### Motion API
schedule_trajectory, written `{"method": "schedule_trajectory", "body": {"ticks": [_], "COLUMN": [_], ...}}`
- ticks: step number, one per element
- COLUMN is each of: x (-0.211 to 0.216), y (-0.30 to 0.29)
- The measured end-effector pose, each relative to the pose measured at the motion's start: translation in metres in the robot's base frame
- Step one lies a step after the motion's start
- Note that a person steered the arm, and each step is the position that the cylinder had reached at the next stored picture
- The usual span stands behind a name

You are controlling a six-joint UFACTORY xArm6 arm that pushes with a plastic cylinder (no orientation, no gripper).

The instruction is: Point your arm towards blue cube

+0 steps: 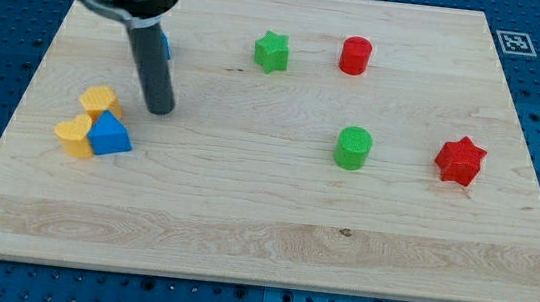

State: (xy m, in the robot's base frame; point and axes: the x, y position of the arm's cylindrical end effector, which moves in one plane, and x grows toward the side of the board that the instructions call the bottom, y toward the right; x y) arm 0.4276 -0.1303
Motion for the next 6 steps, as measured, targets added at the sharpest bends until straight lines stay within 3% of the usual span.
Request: {"method": "schedule_trajectory", "body": {"ticks": [3,6], "x": [-0.048,-0.084], "y": [0.017,-0.021]}}
